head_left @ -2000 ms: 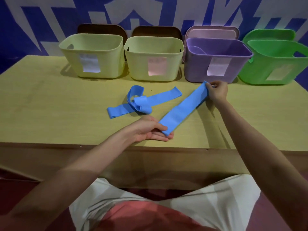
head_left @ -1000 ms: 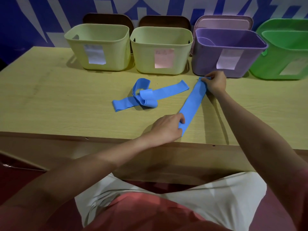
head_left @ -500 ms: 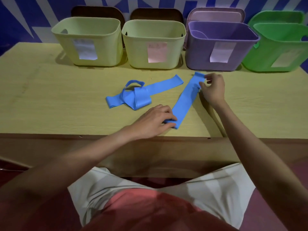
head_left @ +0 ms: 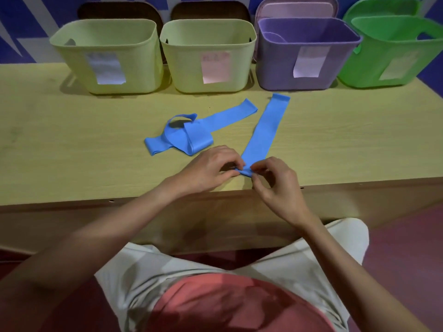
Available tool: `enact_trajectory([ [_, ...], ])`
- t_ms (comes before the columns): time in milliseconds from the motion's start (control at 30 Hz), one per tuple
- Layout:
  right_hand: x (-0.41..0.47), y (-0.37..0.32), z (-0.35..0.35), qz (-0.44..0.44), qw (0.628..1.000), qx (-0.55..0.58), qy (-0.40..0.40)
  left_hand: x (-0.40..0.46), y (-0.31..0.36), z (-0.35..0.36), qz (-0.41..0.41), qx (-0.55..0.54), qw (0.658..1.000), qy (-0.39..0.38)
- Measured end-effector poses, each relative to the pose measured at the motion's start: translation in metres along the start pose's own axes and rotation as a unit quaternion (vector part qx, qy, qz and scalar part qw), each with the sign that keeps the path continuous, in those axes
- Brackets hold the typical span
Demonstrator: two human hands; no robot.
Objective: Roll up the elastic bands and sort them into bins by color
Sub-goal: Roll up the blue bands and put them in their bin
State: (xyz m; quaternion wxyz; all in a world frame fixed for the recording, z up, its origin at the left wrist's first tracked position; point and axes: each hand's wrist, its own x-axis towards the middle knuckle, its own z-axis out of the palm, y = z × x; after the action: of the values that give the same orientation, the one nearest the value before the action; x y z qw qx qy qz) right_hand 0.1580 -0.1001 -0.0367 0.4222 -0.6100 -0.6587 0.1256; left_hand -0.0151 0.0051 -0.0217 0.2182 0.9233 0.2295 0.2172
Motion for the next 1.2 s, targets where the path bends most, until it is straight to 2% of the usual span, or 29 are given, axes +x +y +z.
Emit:
enact_trajectory([
  [133,-0.002,0.001,0.003,-0.011,0.998,-0.056,0.0,-0.001,-0.002,0.0,0.023,0.002,1.0,0.008],
  [367,-0.003,-0.001,0.008,-0.021,0.993,-0.118,0.007,-0.003,-0.001,0.001,0.079,0.073,0.994,0.029],
  [633,-0.004,-0.011,0.02,0.103,0.99,-0.061,0.071,0.004,-0.001,0.003,-0.019,-0.012,0.999,0.031],
  [900,-0.001,-0.017,0.021,0.15,0.983,-0.016,0.101,0.009,0.009,0.007,-0.149,-0.064,0.985,0.057],
  [967,0.0,-0.015,0.021,0.137,0.985,-0.033,0.097,0.011,0.012,0.007,-0.178,-0.064,0.981,0.047],
  [1067,-0.001,-0.012,0.022,0.116,0.986,-0.079,0.095,0.014,0.012,0.008,-0.18,-0.035,0.983,0.032],
  [1200,-0.002,-0.006,0.018,0.082,0.99,-0.089,0.079,0.014,0.011,0.006,-0.138,-0.023,0.99,0.035],
])
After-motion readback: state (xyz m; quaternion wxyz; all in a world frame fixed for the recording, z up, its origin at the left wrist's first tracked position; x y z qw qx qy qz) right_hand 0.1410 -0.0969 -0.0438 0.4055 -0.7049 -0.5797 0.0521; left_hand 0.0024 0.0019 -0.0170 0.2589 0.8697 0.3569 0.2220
